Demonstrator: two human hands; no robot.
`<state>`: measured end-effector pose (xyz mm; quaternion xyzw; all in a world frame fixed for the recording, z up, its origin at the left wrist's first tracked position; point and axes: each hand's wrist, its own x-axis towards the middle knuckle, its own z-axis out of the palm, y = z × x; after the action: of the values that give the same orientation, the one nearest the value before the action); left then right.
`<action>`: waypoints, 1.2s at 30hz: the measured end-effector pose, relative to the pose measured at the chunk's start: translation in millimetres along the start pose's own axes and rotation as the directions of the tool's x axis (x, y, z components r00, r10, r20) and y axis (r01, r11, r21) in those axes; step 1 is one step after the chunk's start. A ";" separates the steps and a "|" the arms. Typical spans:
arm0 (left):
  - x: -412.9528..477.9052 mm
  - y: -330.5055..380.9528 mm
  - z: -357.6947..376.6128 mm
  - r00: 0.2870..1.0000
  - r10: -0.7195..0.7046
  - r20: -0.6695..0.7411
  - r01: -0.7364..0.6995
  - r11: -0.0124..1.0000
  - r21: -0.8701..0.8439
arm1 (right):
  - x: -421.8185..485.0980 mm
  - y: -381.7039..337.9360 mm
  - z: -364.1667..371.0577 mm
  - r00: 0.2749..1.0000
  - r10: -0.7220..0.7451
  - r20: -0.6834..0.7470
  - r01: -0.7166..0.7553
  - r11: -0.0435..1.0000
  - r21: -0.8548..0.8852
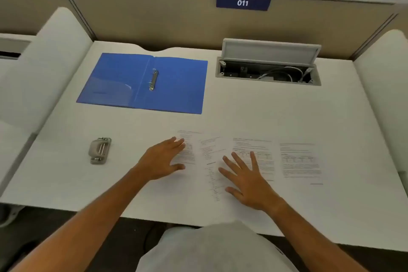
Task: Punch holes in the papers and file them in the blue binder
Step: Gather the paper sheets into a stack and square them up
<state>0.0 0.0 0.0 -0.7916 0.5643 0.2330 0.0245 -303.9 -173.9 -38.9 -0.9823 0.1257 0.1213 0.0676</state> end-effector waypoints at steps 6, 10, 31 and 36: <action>-13.7 -36.8 30.9 0.986 0.114 0.124 -0.123 0.990 0.068 | 13.9 -23.9 5.9 0.994 -0.077 0.074 0.084 0.992 -0.099; -14.4 -46.8 44.0 0.976 0.142 0.167 -0.167 0.974 0.150 | 22.0 -32.0 8.8 0.988 -0.050 0.143 0.065 0.993 -0.102; 1.0 8.8 86.3 0.988 0.148 0.052 -0.154 0.978 0.138 | -23.0 19.7 42.3 0.952 0.293 0.086 -0.298 0.952 0.063; 12.8 27.5 77.6 0.988 0.143 0.062 -0.149 0.983 0.104 | 7.4 -3.8 39.9 0.976 0.204 0.082 -0.211 0.974 0.085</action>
<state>-48.1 2.2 -68.0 -0.7390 0.6318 0.2245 0.0657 -304.8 -165.5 -78.8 -0.9545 0.2306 0.1575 0.1051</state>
